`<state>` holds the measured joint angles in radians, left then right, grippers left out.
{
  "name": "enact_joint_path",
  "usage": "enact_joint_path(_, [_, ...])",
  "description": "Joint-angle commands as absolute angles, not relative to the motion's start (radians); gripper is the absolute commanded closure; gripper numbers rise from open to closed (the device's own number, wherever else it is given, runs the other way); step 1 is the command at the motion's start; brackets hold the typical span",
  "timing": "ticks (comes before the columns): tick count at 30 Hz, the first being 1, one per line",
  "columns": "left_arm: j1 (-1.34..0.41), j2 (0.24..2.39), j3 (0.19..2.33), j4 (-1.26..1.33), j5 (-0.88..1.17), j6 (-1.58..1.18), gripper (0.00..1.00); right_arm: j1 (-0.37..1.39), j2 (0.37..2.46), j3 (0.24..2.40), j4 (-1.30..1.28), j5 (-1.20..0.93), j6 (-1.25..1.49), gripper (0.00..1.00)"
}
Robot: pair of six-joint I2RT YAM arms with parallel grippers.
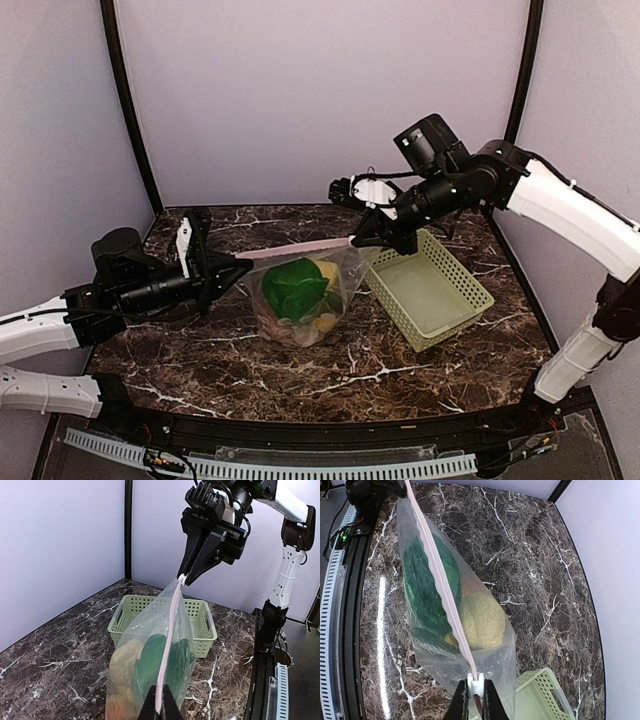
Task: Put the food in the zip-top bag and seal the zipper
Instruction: Zip the zipper on the zipper food storage bag.
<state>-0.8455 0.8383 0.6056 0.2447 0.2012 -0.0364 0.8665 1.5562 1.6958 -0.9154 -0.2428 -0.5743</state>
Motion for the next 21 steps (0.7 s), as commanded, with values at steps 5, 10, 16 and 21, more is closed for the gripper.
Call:
enact_joint_path(5, [-0.83,0.825,0.607,0.242,0.182,-0.028,0.99,0.785,1.443,1.595,-0.908,-0.184,-0.562,0.97])
enact_joint_path(10, [-0.825,0.822,0.594,0.271,0.187,-0.036,0.99,0.763,1.425,1.568,-0.905,-0.196,-0.56,0.97])
enact_joint_path(16, [-0.823,0.831,0.594,0.281,0.188,-0.039,0.99,0.756,1.43,1.564,-0.903,-0.198,-0.562,0.96])
enact_joint_path(21, [-0.82,0.832,0.59,0.279,0.184,-0.04,0.99,0.752,1.437,1.559,-0.905,-0.184,-0.567,0.96])
